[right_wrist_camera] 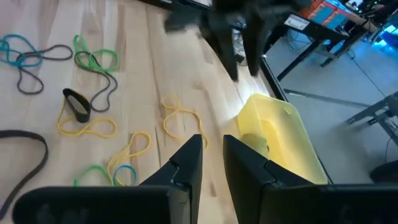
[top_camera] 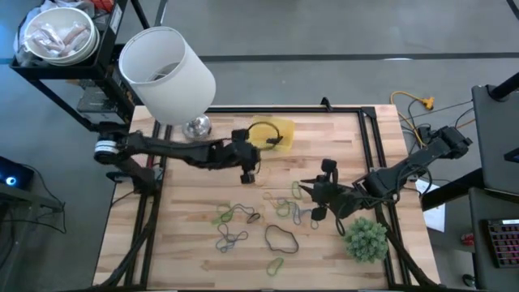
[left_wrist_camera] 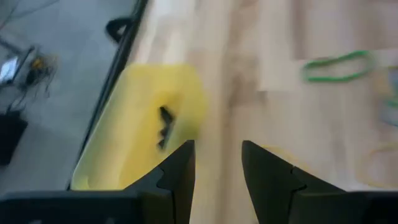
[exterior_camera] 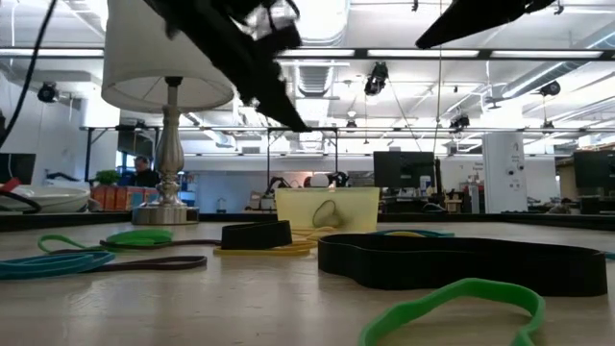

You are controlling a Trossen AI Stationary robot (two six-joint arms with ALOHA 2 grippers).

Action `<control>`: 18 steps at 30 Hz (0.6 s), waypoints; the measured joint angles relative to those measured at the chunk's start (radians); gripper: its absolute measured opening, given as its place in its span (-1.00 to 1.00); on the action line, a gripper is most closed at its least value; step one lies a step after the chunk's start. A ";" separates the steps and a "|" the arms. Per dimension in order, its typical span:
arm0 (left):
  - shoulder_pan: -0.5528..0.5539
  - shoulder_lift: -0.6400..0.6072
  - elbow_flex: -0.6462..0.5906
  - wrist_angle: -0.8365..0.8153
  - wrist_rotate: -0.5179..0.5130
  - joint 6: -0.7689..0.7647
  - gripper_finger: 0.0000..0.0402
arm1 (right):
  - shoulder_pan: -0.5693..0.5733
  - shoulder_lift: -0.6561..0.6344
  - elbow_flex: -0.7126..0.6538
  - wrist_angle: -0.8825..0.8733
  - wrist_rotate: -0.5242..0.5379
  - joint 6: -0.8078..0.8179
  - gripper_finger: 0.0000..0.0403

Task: Pick and place rubber bands into bin
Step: Put the black rubber band into the yellow bin

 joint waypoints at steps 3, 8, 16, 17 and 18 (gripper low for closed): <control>-0.076 -0.055 -0.043 -0.018 0.004 -0.001 -0.42 | -0.002 0.017 -0.024 0.067 -0.045 -0.055 -0.71; -0.199 -0.129 -0.151 -0.028 0.020 -0.068 -0.42 | -0.023 0.073 -0.051 0.195 -0.273 -0.158 -0.71; -0.328 -0.186 -0.312 -0.008 0.021 -0.201 -0.42 | -0.039 0.215 -0.020 0.315 -0.437 -0.198 -0.71; -0.338 -0.193 -0.325 -0.021 0.021 -0.210 -0.42 | -0.040 0.239 -0.007 0.329 -0.438 -0.191 -0.71; -0.344 -0.197 -0.329 -0.028 0.020 -0.211 -0.42 | -0.040 0.256 -0.002 0.331 -0.441 -0.180 -0.71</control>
